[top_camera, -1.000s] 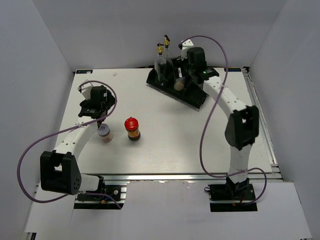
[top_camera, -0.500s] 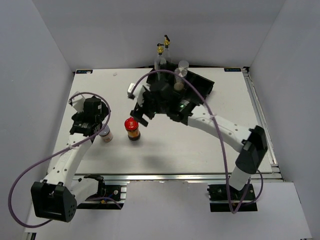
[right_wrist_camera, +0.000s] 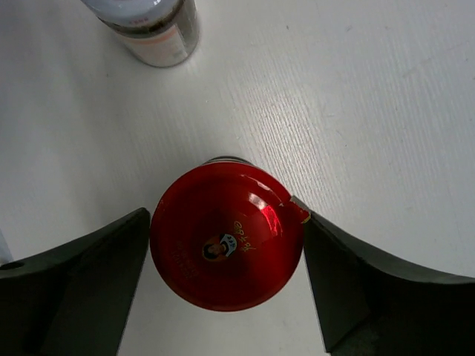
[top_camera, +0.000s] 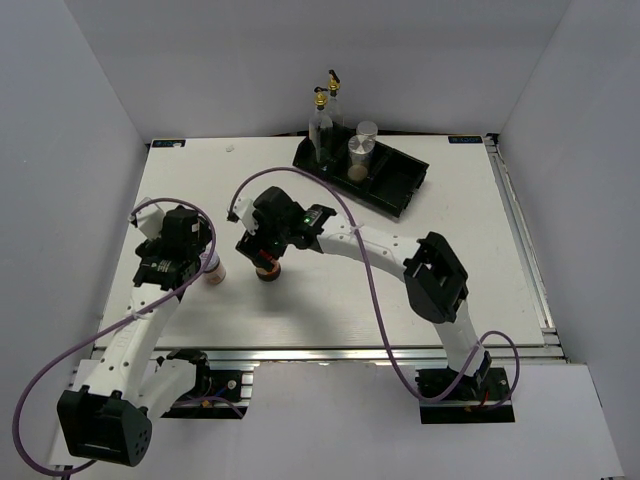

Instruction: Organize the condiment bottles

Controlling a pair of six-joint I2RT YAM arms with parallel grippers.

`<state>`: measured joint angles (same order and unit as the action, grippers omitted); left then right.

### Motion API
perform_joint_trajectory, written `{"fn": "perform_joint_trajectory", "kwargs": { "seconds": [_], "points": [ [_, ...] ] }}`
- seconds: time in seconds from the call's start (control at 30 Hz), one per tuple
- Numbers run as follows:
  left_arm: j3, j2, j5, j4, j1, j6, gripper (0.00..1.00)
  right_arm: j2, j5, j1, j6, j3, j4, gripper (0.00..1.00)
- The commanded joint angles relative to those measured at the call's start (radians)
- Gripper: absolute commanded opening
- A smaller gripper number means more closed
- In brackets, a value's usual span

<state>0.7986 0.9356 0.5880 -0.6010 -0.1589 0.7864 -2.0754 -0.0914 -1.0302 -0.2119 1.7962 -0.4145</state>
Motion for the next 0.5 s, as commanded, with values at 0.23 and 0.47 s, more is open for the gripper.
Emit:
{"fn": "perform_joint_trajectory", "kwargs": {
  "seconds": [0.23, 0.47],
  "points": [
    [0.014, 0.042, -0.011, 0.026, 0.005, 0.004, 0.98, 0.178, 0.172, -0.002, 0.046, -0.093, 0.07, 0.0],
    [0.082, 0.153, -0.112, 0.147, 0.004, -0.03, 0.98, 0.426, 0.191, 0.234, 0.143, -0.247, 0.121, 0.0]
  ]
}}
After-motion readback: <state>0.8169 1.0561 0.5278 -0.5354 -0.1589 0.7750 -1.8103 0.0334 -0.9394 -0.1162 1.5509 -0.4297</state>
